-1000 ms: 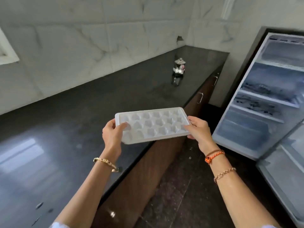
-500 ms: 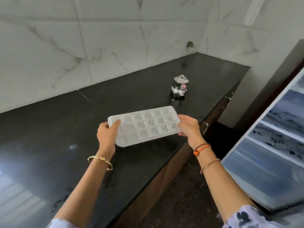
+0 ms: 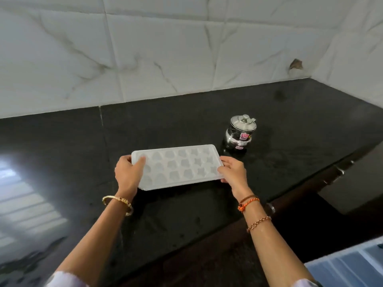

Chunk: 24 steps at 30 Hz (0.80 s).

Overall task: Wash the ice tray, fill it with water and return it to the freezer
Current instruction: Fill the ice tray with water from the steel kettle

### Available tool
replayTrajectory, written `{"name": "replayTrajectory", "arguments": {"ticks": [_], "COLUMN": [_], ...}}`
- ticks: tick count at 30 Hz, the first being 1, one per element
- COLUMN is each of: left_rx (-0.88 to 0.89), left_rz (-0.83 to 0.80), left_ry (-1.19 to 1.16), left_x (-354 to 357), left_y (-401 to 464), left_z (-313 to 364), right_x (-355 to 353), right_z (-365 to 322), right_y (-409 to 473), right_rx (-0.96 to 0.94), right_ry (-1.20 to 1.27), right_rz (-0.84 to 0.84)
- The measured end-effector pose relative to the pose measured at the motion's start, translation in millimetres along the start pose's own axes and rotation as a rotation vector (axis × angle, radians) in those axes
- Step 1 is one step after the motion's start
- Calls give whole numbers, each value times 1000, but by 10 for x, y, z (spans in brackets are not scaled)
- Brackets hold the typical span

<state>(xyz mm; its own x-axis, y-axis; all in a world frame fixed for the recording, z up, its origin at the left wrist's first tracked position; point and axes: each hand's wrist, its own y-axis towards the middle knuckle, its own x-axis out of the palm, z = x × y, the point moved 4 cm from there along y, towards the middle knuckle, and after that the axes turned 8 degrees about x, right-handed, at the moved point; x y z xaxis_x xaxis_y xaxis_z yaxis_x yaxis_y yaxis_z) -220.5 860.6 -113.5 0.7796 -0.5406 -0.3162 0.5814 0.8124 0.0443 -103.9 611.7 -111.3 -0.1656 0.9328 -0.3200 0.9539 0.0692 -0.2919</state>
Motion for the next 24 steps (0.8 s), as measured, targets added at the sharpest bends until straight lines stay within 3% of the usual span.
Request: {"name": "replayTrajectory", "arguments": {"ticks": [4,6,9,11,14,20,22,24], "left_rx": [-4,-17,-6,32,88,142,138,120], "left_rz": [89,124,162,184,235,230,226,225], "left_ry": [100,130,214,271,321,455,462,460], "left_x": [117,140,155,158,138,128,121,107], "left_y": [-75,-100,-123,-143,-143,-99,-99,-103], "left_z": [-10,-10,-1,18,49,58,51,39], "right_x": [-147,-314,-673,-861,-986,-1025,-983,-960], "right_z": [60,25,-43,-83,-140,-564,-683,-706], "right_y": [244,332,452,633,992,1492,1573,1588], "right_rx": [-68,-136,-255,-239,-153,-252,-239,-297], "right_ry": [-74,-56,190,302,250,188,33,-117], "right_rz": [-67,100,407,449,305,14,-89,-85]}}
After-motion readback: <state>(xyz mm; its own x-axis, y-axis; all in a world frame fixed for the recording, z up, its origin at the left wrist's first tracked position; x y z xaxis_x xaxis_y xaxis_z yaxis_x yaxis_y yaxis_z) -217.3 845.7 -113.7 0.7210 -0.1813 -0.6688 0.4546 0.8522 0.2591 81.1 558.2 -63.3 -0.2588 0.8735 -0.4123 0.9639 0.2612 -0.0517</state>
